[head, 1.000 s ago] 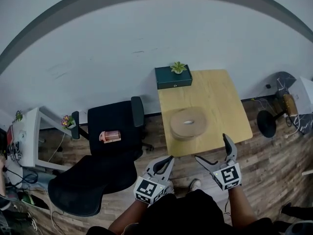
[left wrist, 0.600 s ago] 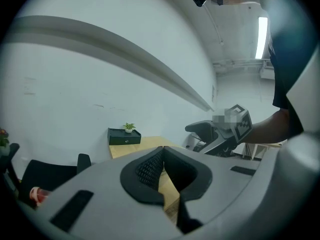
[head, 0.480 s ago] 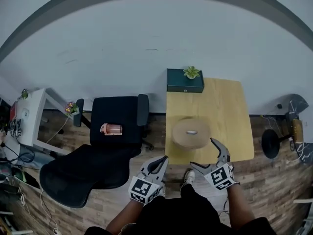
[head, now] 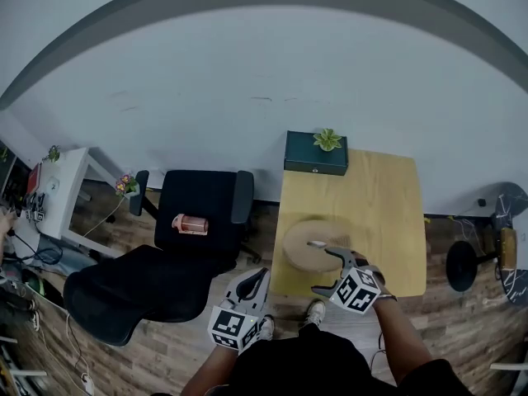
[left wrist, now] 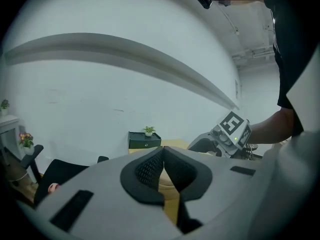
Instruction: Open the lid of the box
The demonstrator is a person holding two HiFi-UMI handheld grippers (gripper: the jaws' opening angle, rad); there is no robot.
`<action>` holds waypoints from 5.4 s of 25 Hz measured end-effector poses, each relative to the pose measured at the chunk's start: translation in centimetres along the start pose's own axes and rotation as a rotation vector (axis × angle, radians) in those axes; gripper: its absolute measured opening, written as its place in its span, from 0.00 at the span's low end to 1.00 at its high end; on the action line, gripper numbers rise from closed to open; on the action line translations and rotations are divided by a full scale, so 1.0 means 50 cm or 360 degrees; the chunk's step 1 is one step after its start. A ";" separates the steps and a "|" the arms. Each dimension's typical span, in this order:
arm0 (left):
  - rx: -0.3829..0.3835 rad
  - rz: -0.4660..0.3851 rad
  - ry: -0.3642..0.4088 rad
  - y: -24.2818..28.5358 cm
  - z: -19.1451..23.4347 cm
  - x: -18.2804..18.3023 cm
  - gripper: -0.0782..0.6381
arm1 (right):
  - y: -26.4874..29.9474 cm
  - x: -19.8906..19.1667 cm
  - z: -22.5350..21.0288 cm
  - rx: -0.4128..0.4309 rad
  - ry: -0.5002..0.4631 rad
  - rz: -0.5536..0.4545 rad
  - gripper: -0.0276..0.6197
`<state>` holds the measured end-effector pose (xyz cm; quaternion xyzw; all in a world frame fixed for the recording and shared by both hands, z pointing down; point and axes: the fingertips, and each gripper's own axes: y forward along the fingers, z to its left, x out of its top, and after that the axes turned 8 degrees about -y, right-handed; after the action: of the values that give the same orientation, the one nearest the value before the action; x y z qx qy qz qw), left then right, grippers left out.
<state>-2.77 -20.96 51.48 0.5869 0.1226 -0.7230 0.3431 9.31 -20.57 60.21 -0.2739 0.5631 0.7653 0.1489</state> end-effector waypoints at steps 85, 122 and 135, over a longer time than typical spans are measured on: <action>-0.0177 0.0116 -0.0013 0.181 -0.168 -0.041 0.13 | -0.071 -0.474 -0.011 0.0296 0.0094 0.0798 0.62; -0.0241 0.0025 0.0020 0.230 -0.174 0.041 0.13 | -0.210 -0.258 -0.166 -0.0570 0.0568 -0.0005 0.49; -0.0342 -0.0067 -0.0031 0.255 -0.162 0.107 0.13 | -0.394 -0.070 -0.231 -0.1371 0.0548 -0.0562 0.07</action>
<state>11.16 -27.50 47.09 0.5369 0.2083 -0.7185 0.3901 25.60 -24.86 44.42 -0.5241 0.1571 0.8353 0.0544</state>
